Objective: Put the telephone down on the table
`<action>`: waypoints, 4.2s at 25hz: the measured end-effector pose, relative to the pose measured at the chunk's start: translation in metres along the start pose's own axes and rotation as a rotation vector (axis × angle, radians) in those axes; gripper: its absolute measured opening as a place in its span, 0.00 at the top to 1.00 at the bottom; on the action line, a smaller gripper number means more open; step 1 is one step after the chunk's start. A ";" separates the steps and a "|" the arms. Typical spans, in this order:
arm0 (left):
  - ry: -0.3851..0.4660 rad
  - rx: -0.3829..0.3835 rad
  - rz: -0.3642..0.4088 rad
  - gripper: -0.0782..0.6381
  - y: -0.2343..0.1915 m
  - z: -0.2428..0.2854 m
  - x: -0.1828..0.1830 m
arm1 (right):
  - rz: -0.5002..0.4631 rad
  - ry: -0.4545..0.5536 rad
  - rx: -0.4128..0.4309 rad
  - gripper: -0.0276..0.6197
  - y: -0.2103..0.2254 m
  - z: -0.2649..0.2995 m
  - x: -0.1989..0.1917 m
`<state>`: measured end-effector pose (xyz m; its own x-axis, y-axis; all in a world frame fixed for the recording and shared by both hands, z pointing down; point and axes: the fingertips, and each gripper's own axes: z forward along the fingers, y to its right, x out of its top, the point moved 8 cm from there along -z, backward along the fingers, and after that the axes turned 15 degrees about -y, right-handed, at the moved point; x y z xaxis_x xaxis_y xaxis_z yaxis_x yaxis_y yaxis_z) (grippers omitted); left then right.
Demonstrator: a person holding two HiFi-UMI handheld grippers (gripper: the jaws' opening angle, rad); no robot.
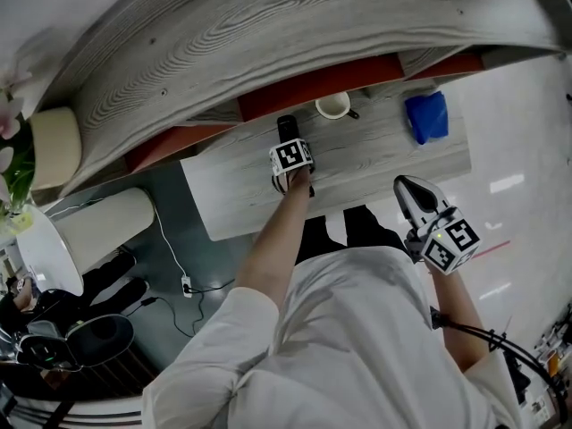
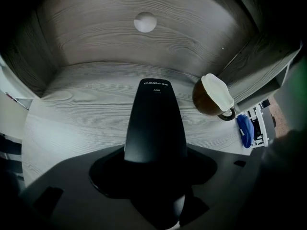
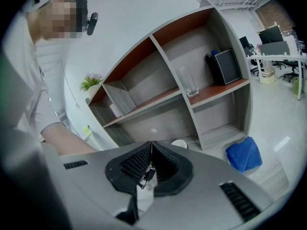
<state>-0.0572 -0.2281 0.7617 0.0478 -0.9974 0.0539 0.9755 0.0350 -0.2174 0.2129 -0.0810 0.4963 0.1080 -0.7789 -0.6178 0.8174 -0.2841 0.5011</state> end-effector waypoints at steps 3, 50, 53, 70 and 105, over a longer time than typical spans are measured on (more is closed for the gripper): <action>-0.015 -0.005 -0.002 0.48 0.000 0.002 -0.001 | -0.003 -0.008 0.007 0.93 0.002 0.001 0.000; 0.739 -0.274 0.086 0.88 -0.042 -0.250 -0.172 | -0.201 -0.031 0.185 0.93 -0.035 -0.009 -0.007; 0.784 -0.390 0.145 0.88 -0.049 -0.277 -0.196 | -0.176 -0.003 0.158 0.93 -0.055 -0.016 -0.022; 0.772 -0.567 0.440 0.88 -0.097 -0.356 -0.298 | -0.217 0.094 0.020 0.93 -0.190 -0.054 -0.106; 0.836 -0.623 0.358 0.88 -0.042 -0.362 -0.341 | -0.218 0.141 0.124 0.93 -0.171 -0.102 -0.092</action>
<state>-0.1924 0.0877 0.4002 -0.0836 -0.6723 -0.7355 0.6438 0.5269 -0.5549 0.1203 0.0961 0.4057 0.0224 -0.6090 -0.7929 0.7556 -0.5090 0.4123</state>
